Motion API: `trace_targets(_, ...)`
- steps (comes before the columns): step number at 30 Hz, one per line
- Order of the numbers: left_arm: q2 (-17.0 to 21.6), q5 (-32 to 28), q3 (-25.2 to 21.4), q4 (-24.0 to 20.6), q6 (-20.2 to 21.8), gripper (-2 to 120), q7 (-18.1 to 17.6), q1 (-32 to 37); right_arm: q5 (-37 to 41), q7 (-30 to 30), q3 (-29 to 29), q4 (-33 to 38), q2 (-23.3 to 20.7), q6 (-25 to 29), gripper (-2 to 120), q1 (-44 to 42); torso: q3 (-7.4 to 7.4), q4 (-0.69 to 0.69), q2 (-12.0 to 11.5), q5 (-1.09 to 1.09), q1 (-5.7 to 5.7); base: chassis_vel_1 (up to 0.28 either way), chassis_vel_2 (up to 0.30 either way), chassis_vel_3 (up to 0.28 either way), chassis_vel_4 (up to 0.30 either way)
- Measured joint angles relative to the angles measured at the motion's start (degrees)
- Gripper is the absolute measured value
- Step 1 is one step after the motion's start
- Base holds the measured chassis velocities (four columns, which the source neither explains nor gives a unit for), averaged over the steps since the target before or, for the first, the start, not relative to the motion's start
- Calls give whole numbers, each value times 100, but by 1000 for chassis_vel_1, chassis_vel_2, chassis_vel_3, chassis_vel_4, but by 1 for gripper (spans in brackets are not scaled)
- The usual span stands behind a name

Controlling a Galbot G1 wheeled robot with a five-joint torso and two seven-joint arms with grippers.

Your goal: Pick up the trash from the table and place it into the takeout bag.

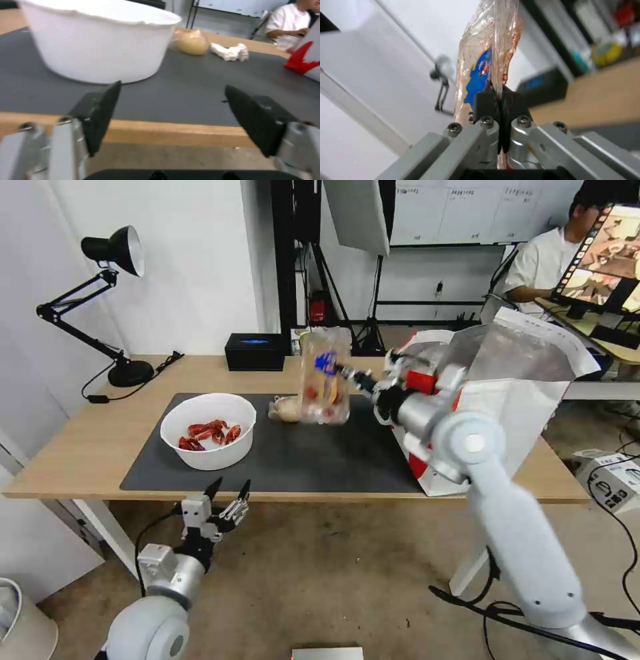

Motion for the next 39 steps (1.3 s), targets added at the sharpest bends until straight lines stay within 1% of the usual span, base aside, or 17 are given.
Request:
trace_targets(2, -99, 48, -67, -34, -10, 99, 1, 98, -207, 2, 142, 113, -277, 325, 0, 51, 0, 0, 0, 1, 0, 0, 0, 0, 0)
trace_targets(3, -131, 65, -92, -49, -20, 99, 3, 132, -321, 12, 214, 133, -417, 434, 0, 68, 0, 0, 0, 1, 0, 0, 0, 0, 0)
trace_targets(4, -131, 65, -92, -49, -20, 99, 3, 132, -321, 12, 214, 133, -417, 434, 0, 68, 0, 0, 0, 1, 0, 0, 0, 0, 0)
trace_targets(6, -184, 80, -135, -68, -36, 100, 12, 188, -556, 89, 388, 160, -700, 565, 0, 94, 0, 0, 0, 1, 0, 0, 0, 0, 0)
trace_targets(7, -206, 81, -147, -73, -45, 100, 19, 211, -795, 128, 534, 161, -896, 609, 0, 96, 0, 0, 0, 2, 0, 0, 0, 0, 0)
trace_targets(8, -215, 82, -143, -73, -48, 100, 28, 221, -1038, 148, 671, 141, -1066, 622, 0, 78, 0, 1, 0, 1, 0, 0, 0, 0, 0)
trace_targets(9, -215, 82, -143, -73, -48, 100, 28, 221, -1038, 148, 671, 141, -1066, 622, 0, 78, 0, 1, 0, 1, 0, 0, 0, 0, 0)
trace_targets(12, -221, 112, -43, -33, -51, 100, 38, 195, -1752, 274, 1023, 33, -1568, 617, 0, -98, 1, -3, 0, 2, 0, 0, 0, 0, 0)
trace_targets(13, -221, 112, -43, -33, -51, 100, 38, 195, -1752, 274, 1023, 33, -1568, 617, 0, -98, 1, -3, 0, 2, 0, 0, 0, 0, 0)
trace_targets(15, -241, 132, 18, 15, -56, 100, 39, 164, -2001, 402, 1130, 3, -1782, 555, 0, -244, 1, -2, 0, 2, 0, 0, 0, 0, 0)
trace_targets(16, -241, 132, 18, 15, -56, 100, 39, 164, -2001, 402, 1130, 3, -1782, 555, 0, -244, 1, -2, 0, 2, 0, 0, 0, 0, 0)
trace_targets(18, -292, 171, 128, 88, -75, 100, 45, 98, -2120, 506, 1214, -8, -1953, 468, 0, -463, 1, 0, 0, -2, 0, 0, 0, 0, 0)
trace_targets(24, -312, 192, 276, 114, -76, 100, 49, 21, -2194, 574, 1316, -22, -1974, 440, 0, -801, 1, -1, 0, 1, 0, 0, 0, 0, 0)
trace_targets(33, -226, 180, 384, 156, -69, 100, 50, -73, -2177, 610, 1499, -18, -1698, 460, 0, -1344, 1, -1, 0, 0, 0, 0, 0, 0, 0)
trace_targets(39, -203, 165, 356, 155, -66, 100, 51, -69, -1979, 659, 1498, -6, -1608, 452, 0, -1381, 1, 0, 0, -1, 0, 0, 0, 0, 0)
